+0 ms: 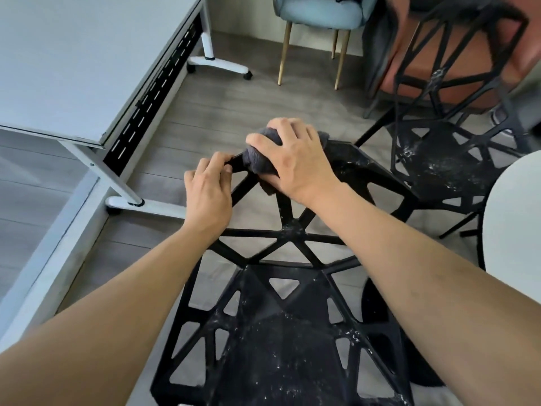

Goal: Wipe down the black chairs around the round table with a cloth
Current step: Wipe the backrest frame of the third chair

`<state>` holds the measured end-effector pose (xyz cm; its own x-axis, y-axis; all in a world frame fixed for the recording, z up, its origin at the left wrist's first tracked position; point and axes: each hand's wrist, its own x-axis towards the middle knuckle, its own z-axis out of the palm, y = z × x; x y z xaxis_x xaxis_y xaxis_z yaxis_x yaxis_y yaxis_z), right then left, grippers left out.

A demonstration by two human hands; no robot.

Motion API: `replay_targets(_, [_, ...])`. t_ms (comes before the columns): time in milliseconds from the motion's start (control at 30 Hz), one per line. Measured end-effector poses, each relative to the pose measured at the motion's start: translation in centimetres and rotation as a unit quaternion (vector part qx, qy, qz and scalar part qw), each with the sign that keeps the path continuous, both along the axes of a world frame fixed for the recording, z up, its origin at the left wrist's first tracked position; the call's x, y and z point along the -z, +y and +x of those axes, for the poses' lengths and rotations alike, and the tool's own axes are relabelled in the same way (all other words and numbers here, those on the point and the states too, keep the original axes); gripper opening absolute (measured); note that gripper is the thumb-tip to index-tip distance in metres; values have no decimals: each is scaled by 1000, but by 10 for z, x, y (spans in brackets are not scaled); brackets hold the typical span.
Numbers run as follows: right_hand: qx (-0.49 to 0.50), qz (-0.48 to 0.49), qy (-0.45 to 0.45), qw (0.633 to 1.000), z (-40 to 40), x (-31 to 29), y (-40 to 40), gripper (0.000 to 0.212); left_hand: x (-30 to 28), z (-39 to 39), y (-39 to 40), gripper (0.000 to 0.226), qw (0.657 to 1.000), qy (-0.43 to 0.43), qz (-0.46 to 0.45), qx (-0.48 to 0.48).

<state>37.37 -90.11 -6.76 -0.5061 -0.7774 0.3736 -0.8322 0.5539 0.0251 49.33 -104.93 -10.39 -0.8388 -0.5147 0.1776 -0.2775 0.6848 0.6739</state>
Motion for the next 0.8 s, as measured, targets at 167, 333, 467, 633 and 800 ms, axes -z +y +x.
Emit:
replay_targets(167, [11,3,-21,1000,-17,-4,33,65,5,0,-6,25,1000,-10,-1,17])
replay_targets(333, [118,-57,-139,982,-20,-4,131,75,2,2,-4,22,1000,-5,6,27])
replay_targets(467, [161,-109,-183,964,-10,3,164,59,-3,2,-1,24,999,-21,34,21])
replay_targets(633, [139,-148,-184,962,-17,-9,112,44,-10,2,-1,25,997,-40,62,27])
replay_targets(800, [-32,-52,-117,991,-8,-15,-17,43,-14,0,-3,25,997,-43,62,29])
